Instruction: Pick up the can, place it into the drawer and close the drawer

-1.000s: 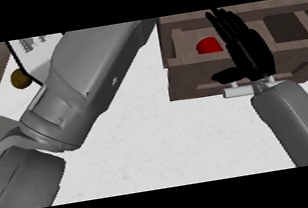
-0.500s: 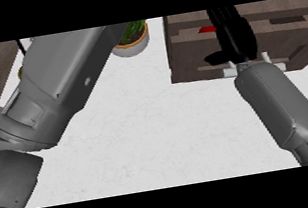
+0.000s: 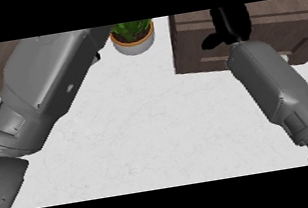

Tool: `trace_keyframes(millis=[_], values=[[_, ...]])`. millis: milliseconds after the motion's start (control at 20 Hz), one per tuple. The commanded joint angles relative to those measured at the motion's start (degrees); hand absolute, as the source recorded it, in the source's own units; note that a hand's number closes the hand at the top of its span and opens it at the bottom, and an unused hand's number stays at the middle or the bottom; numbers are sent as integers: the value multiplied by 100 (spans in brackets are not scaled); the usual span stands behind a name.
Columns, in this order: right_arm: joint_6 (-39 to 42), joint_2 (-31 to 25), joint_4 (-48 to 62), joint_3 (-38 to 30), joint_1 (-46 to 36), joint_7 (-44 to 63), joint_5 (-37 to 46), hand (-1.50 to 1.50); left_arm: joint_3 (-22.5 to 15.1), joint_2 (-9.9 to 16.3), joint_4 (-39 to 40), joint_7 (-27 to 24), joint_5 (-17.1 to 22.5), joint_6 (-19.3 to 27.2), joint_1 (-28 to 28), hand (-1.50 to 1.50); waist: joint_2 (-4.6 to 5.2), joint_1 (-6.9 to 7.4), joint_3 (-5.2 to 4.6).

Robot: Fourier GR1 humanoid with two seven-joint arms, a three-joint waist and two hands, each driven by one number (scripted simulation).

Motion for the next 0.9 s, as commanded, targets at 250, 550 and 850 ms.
trace_keyframes(millis=[250, 550, 850], values=[[-200, -127, 855, -268, -1022, -24, 21, -150, -69, 484, -847, 373, -24, -235, 564, -150, 17, 204, -5], [-22, -108, 821, -758, -1272, -505, -582, -150, -74, 646, -1327, 424, 6, -345, 935, -150, 6, 222, 3], [-66, 210, 935, -979, -1409, -812, -810, -150, -90, 812, -1639, 479, -67, -275, 1218, -150, 29, 124, 3]])
